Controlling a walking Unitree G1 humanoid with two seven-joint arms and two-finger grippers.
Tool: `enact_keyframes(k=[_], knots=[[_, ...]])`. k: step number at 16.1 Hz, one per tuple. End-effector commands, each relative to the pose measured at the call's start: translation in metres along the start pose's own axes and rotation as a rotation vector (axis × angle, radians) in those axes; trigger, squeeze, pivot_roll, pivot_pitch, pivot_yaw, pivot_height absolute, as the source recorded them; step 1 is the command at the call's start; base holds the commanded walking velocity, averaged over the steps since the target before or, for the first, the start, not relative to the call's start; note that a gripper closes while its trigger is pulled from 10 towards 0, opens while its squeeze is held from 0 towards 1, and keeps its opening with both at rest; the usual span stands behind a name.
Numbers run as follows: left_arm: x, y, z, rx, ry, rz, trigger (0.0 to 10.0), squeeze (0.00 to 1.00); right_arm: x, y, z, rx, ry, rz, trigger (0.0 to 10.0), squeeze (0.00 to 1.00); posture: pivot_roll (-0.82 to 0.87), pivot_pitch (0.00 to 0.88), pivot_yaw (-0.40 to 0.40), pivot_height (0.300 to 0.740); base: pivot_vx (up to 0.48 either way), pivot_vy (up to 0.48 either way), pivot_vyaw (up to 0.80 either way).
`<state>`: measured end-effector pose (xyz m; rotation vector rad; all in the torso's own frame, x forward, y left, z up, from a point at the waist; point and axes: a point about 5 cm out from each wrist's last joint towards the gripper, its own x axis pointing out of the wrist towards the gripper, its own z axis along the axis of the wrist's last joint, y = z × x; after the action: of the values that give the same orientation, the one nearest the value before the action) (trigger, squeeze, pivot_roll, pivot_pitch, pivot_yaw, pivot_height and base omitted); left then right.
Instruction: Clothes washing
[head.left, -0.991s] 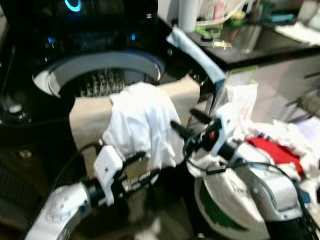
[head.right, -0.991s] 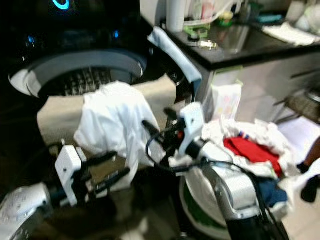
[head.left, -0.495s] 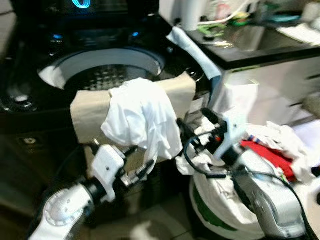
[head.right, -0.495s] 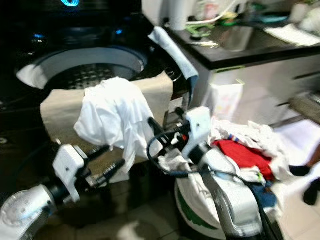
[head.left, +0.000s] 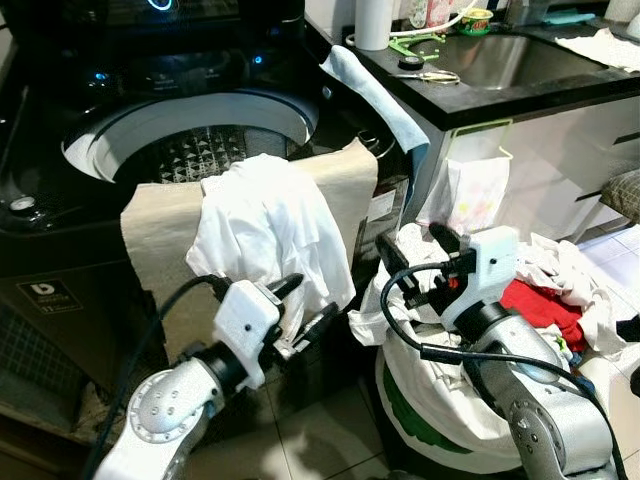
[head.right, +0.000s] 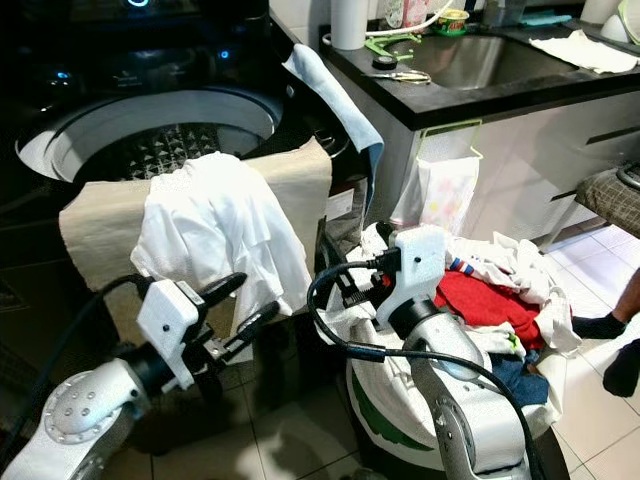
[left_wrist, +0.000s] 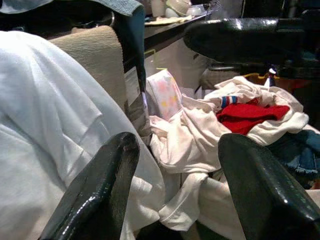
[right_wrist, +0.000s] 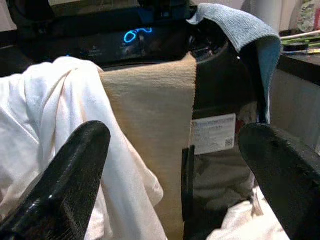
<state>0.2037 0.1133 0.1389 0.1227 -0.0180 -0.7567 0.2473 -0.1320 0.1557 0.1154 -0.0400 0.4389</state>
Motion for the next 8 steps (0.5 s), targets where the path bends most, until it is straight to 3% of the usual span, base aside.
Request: enact_keyframes(k=[1,2,3,5,8], knots=[[-0.0011,0.0007,0.0030,0.002,-0.019,0.001,10.0,0.00,0.0008,0.0012,0.0044,0.000,-0.014,0.003,10.0,0.00,-0.03,0.000,0.024,0.719,0.000,0.000,0.00],[-0.0008,0.0011,0.0038,0.003,-0.023,-0.001,10.0,0.00,0.0007,0.0013,0.0040,0.001,-0.012,0.002,10.0,0.00,-0.03,0.000,0.022,0.719,0.000,0.000,0.00],[-0.0009,0.0018,0.0052,0.001,-0.030,-0.007,10.0,0.00,0.0006,0.0017,0.0029,0.004,-0.005,0.004,10.0,0.00,-0.03,0.000,0.021,0.719,0.345,0.000,-0.80],[-0.0027,0.0056,0.0040,0.010,-0.021,-0.002,10.0,0.00,0.0025,0.0043,0.0024,0.003,0.004,0.031,10.0,0.00,-0.03,0.000,0.021,0.719,0.317,0.000,0.00],[-0.0083,0.0086,-0.0009,-0.001,-0.003,-0.006,10.0,0.00,0.0042,0.0092,0.0026,-0.005,0.013,0.077,10.0,0.00,-0.03,0.000,0.022,0.719,0.000,0.000,0.00]])
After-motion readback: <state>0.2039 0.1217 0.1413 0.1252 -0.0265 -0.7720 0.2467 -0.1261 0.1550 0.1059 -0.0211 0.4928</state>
